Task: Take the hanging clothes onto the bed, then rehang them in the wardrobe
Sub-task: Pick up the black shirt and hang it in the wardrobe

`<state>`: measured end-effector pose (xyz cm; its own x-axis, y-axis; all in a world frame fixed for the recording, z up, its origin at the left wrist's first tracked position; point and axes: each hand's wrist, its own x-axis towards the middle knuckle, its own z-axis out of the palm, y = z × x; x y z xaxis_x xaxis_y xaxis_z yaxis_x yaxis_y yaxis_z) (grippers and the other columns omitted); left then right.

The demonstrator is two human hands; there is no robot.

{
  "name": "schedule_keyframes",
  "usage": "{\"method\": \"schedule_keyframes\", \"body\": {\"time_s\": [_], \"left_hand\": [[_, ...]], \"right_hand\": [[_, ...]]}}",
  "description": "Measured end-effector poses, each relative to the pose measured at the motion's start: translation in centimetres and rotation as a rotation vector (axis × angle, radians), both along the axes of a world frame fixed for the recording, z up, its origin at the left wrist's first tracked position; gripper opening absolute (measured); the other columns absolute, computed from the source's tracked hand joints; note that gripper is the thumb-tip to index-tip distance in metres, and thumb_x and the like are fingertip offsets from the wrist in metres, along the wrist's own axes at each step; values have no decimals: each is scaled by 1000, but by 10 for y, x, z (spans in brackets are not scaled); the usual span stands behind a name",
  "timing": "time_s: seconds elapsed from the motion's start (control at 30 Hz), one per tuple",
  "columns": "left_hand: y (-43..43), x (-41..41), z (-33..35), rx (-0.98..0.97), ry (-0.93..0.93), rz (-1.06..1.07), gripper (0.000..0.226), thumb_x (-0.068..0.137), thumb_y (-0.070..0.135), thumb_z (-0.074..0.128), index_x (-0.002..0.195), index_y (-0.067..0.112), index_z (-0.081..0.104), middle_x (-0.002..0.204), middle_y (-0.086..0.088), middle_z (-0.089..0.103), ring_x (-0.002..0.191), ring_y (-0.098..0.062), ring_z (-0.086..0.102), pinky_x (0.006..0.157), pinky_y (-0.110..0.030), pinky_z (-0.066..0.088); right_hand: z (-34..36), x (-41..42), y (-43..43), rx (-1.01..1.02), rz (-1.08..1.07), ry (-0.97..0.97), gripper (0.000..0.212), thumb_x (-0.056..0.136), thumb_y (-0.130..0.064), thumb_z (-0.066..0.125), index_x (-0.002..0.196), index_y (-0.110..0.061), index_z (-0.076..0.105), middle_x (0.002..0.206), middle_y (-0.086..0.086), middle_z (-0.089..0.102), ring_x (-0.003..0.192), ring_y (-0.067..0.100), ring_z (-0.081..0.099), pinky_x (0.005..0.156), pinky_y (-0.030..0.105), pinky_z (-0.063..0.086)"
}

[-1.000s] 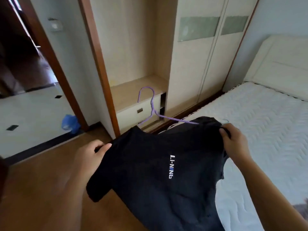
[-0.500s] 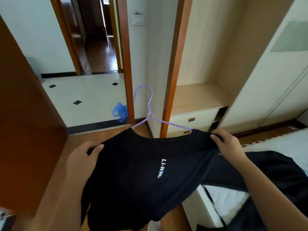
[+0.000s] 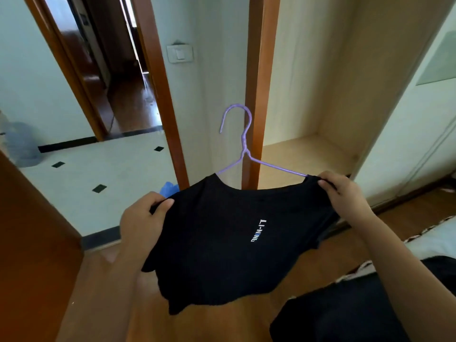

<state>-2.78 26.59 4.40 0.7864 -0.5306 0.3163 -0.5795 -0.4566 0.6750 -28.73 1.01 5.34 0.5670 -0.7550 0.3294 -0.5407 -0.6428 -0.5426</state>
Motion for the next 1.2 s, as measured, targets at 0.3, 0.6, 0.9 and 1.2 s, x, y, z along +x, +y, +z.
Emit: {"method": "schedule_keyframes", "body": {"time_s": [0.3, 0.6, 0.9, 1.2], "left_hand": [[-161, 23, 18, -118, -33, -288, 23, 85, 34, 56, 77, 13, 62, 69, -3, 62, 69, -23, 54, 65, -35, 43], [-287, -4, 5, -229, -69, -713, 27, 86, 37, 56, 76, 13, 62, 56, -2, 60, 51, -24, 53, 44, -33, 38], [-406, -68, 13, -385, -157, -927, 17, 82, 24, 64, 76, 8, 66, 60, 2, 63, 50, -11, 49, 46, -17, 32], [-541, -85, 30, -200, -182, -1016, 18, 86, 29, 59, 91, 12, 65, 83, -2, 66, 78, -24, 61, 69, -32, 46]], "right_hand": [[45, -27, -67, -151, -332, 143, 17, 92, -6, 48, 102, -1, 60, 98, 21, 65, 95, 37, 59, 75, 37, 39], [75, -61, -72, -68, -624, 221, 17, 94, -9, 43, 99, -5, 59, 84, 1, 55, 83, 22, 50, 67, 23, 24], [68, -115, -110, -59, -837, 21, 12, 93, -9, 47, 91, -7, 59, 79, 15, 59, 76, 27, 52, 56, 22, 30], [58, -176, -209, 18, -906, -115, 14, 92, -9, 49, 81, -14, 56, 73, 5, 56, 76, 23, 52, 62, 9, 35]]}}
